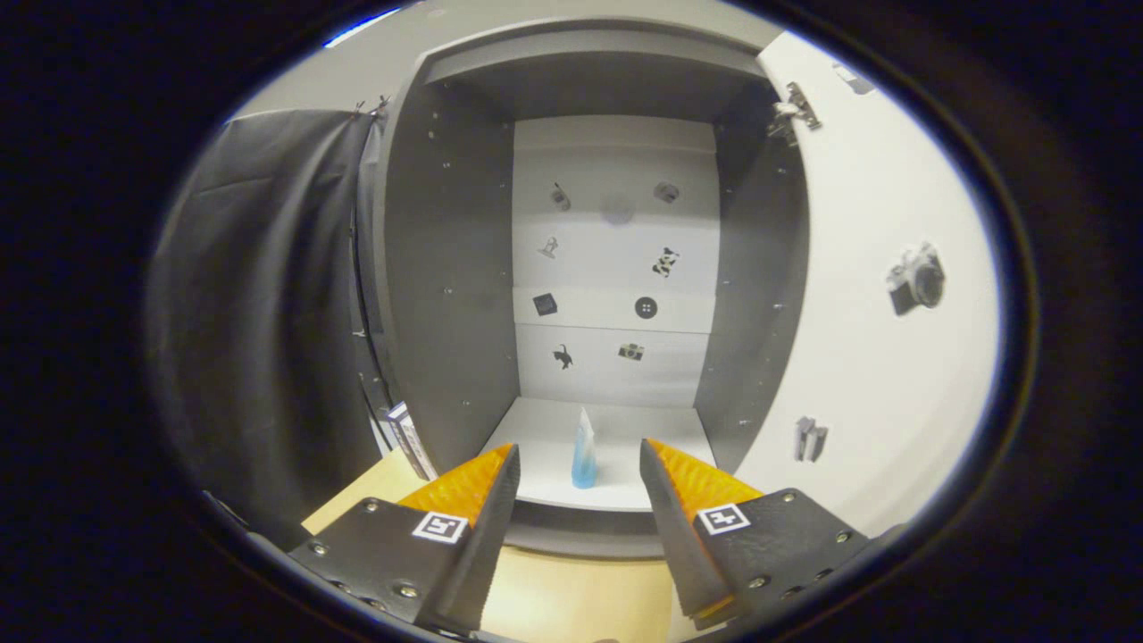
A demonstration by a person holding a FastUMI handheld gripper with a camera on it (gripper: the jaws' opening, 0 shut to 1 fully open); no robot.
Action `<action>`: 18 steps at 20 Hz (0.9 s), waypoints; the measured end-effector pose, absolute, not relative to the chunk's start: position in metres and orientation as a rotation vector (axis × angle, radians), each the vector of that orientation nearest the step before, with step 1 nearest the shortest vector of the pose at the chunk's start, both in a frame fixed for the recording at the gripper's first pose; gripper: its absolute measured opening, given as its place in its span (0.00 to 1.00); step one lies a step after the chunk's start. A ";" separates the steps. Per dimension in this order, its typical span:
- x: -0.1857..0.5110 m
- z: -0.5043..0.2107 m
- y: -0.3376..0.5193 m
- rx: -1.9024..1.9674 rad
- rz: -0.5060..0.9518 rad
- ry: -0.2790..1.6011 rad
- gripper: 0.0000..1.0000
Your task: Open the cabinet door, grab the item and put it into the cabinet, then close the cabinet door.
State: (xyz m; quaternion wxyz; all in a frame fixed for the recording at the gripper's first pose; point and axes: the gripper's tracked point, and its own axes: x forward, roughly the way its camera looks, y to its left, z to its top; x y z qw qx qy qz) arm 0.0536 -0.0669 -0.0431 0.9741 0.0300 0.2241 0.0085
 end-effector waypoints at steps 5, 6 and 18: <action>0.007 -0.036 -0.070 0.038 -0.019 0.440 0.79; -0.001 -0.037 -0.070 0.035 -0.024 0.439 0.79; -0.116 -0.041 -0.084 0.070 -0.106 0.436 0.79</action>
